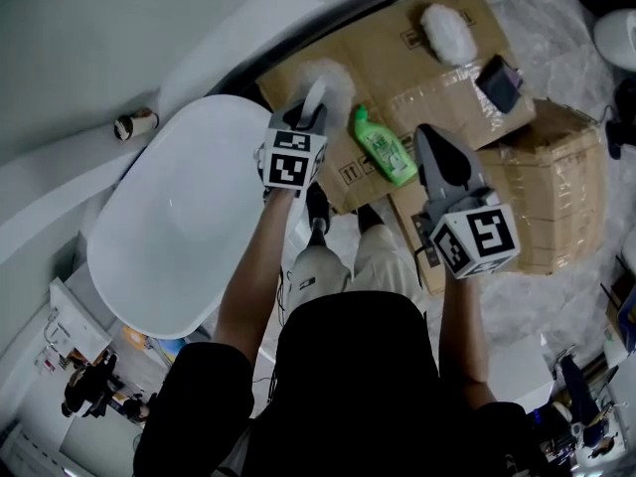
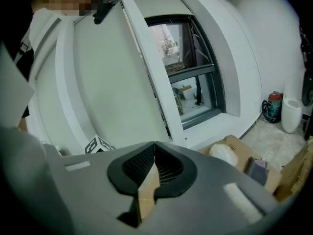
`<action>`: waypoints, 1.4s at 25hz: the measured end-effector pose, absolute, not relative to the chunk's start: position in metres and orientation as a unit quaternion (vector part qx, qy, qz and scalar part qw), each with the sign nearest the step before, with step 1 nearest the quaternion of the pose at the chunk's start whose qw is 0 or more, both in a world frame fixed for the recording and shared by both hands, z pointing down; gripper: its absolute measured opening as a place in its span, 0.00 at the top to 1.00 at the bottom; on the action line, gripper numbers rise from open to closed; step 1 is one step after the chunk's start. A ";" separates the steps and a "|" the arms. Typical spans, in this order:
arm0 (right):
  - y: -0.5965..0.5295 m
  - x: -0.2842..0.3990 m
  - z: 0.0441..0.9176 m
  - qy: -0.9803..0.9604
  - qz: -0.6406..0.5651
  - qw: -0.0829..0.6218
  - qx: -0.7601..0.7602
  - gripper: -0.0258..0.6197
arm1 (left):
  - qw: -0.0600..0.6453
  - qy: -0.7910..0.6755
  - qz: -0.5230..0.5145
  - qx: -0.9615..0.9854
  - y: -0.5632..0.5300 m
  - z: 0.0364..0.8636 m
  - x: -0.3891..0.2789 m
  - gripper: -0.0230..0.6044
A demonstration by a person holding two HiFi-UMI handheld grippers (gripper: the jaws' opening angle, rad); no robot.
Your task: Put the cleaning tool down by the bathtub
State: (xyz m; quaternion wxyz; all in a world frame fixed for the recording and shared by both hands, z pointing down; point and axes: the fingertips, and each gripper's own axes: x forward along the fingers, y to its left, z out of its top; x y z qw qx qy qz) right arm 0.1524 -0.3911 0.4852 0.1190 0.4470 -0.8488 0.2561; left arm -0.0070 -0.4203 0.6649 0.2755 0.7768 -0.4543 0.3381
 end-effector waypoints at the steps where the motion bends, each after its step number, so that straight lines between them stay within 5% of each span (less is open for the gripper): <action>1: -0.394 0.153 0.486 -0.850 0.256 0.120 0.445 0.95 | 0.276 -0.452 0.343 0.776 -0.422 0.670 -0.006 0.83; 35: -0.413 0.168 0.524 -0.842 0.275 0.143 0.440 0.95 | 0.275 -0.415 0.441 0.747 -0.465 0.803 0.006 0.82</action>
